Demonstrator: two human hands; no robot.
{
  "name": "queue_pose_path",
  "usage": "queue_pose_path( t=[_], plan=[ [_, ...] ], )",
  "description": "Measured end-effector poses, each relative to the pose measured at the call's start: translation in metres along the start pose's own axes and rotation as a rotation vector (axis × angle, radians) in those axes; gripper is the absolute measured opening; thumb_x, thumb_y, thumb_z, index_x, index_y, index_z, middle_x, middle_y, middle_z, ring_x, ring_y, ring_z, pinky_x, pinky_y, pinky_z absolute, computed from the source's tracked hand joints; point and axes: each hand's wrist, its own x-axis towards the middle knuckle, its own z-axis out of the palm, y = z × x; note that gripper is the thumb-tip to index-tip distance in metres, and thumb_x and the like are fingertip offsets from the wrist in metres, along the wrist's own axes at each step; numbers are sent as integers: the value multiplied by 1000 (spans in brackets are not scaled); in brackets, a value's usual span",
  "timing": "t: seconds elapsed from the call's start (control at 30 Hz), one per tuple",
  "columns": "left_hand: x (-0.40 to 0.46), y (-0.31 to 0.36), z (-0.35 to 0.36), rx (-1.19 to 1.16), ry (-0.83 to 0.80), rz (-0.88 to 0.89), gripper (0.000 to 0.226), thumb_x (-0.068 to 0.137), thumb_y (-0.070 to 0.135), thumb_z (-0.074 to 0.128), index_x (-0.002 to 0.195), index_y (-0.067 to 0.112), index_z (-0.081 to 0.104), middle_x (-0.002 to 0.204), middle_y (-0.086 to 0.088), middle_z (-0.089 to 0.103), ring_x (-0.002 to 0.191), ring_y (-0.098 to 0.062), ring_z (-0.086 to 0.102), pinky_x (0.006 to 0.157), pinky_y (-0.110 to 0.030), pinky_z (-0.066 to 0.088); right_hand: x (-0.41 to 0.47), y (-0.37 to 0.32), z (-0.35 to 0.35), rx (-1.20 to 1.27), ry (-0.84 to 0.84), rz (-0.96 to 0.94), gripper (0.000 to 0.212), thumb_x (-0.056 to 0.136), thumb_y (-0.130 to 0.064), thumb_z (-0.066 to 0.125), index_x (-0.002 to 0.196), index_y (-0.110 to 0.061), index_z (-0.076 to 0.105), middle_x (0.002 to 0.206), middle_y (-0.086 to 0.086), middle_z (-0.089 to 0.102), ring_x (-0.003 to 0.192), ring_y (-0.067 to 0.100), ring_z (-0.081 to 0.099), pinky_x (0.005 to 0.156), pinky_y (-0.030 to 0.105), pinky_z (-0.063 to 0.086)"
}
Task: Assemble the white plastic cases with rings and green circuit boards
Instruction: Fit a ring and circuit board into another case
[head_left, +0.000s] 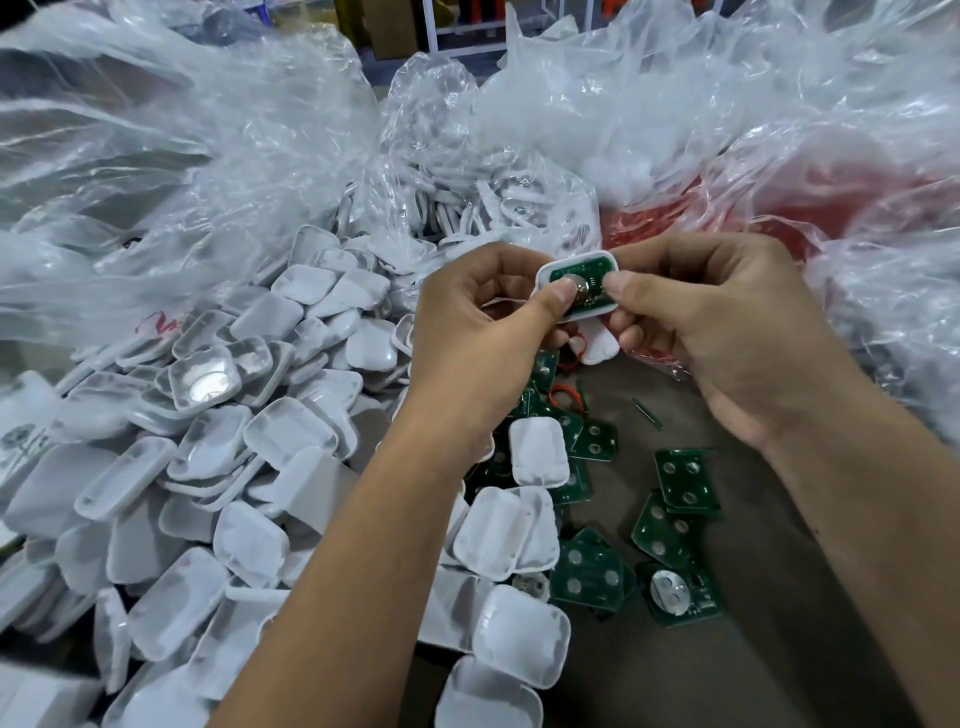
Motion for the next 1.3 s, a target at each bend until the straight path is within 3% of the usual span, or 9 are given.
queue_pose_path(
  t=[0.23,0.57,0.67,0.73,0.87,1.0,1.07,1.2,1.3],
  plan=[
    [2,-1,-1,-44,7,-75,6,89,9,77,84,12,74,72,-11,74,61,-19,64,55,-23,46,0,-5,2,59,-10,58,38,104,-12,60,72,-8,78,68,12,72,50,17,61,45,23,53],
    [-1,5,-3,0,-40,-59,5,89,6,78,90,10,77,76,-7,75,61,-15,69,55,-19,48,0,-1,-3,-136,4,-60,8,90,-3,78,83,-2,75,59,11,66,45,17,60,43,23,51],
    [0,6,-3,60,-32,-26,11,89,5,77,93,15,79,78,-4,77,63,-12,70,57,-17,50,0,1,-3,-206,-16,-98,7,89,-3,80,83,-4,75,57,10,67,45,18,62,43,23,50],
    [0,5,-2,90,-15,-3,14,90,7,77,96,19,80,79,-1,77,66,-15,72,63,-23,56,-1,1,-3,-207,-19,-101,9,88,-3,81,82,-3,73,56,11,68,44,19,62,42,23,49],
    [-1,3,1,92,105,19,10,86,13,81,94,19,79,83,-8,76,81,-31,75,81,-49,64,-1,3,0,-159,-14,-76,13,88,0,80,80,0,69,56,12,67,44,20,64,41,23,50],
    [-1,3,2,53,192,-3,5,88,14,81,86,16,77,73,-1,74,64,-12,67,67,-35,60,-3,8,6,-78,-29,-11,16,88,1,79,82,7,65,58,18,67,45,23,66,42,23,51],
    [-2,5,4,-40,218,-61,12,95,16,74,83,15,78,71,0,73,60,-9,63,63,-28,56,-3,9,6,-48,-16,3,16,89,1,78,84,8,65,61,20,69,47,24,67,43,23,52],
    [-2,8,6,-245,163,-167,27,104,17,59,88,11,80,88,-12,79,74,-17,71,68,-26,58,-3,8,6,-14,35,-6,14,91,-2,77,83,-1,66,66,19,72,52,26,71,45,23,54],
    [-4,6,6,-194,77,-118,11,96,13,69,99,14,80,91,-12,79,80,-23,75,74,-33,61,-2,9,6,-39,60,-44,17,91,-2,77,80,-6,65,68,19,74,55,31,73,45,24,54]
  ],
)
